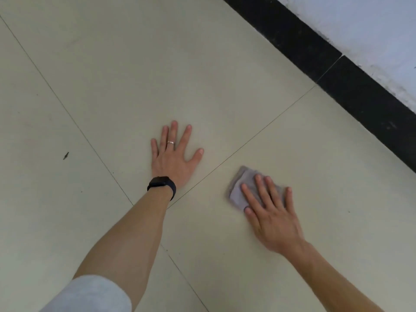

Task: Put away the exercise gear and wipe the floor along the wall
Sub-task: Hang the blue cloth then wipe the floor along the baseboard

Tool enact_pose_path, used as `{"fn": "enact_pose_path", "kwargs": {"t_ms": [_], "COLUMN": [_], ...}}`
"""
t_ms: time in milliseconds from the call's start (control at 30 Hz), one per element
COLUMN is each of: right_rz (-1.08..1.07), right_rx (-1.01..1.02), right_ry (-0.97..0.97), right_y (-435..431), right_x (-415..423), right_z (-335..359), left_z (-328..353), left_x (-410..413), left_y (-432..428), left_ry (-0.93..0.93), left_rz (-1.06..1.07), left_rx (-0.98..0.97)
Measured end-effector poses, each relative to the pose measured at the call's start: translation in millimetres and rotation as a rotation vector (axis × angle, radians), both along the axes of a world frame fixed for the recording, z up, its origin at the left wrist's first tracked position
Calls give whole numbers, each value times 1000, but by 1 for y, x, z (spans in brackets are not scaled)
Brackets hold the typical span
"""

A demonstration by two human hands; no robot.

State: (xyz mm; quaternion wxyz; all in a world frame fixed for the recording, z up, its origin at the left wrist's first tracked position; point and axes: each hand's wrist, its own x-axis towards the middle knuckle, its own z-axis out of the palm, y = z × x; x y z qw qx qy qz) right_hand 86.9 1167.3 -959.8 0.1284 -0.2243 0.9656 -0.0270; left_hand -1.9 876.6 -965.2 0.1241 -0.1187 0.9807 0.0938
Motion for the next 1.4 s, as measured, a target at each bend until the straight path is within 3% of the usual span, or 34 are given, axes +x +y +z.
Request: {"fn": "enact_pose_path", "kwargs": {"t_ms": [67,100,233,300,367,533,600,700,733,800,900,967,1033,1100,1233,1300,1400], "right_rz": [-161,-139,377,552,472,-210,-112,418,505,456,5,-261,-368,-305,188,323,120], "right_rx": [-22,-47,-128,-110,-86,-59,-97,-123,-133,-118,-94,-86,-70,-58,-68,-73,-14], "right_ry": [-28,-28,-52,-80,-13,12,-12,-68,-87,-49,-13,-109,-157,-101,-63,-79,-84], "right_y": [-10,-19,-38,-28,-20,-11,-29,-43,-40,-38,-48,-57,-65,-73,-84,-83,-71], "right_x": [2,18,122,127,100,45,71,118,113,76,-10,-60,-78,-72,-45,-66,-123], "right_z": [0,1,3,2,-3,-5,-1,3,2,-4,-5,-2,-2,-2,6,8,4], "left_z": [-1,-1,5,6,4,-1,0,0,1,5,10,6,-2,-7,-2,1,1], "left_x": [-1,-1,-2,2,16,59,60,59,59,52,25,2,-11,-15,-15,-16,-16], "left_y": [-1,-1,1,5,10,8,8,10,8,-2,-28,-43,-52,-52,-54,-55,-53], "left_ry": [16,18,-18,-23,15,14,14,-16,-19,38,170,157,83,41,13,-12,-6], "left_rz": [-2,-5,-2,12,35,65,64,62,57,21,-1,91,158,166,163,168,171], "left_rx": [-3,-2,15,4,-6,31,18,22,19,-6,-49,-41,-31,-28,-19,-11,-10]}}
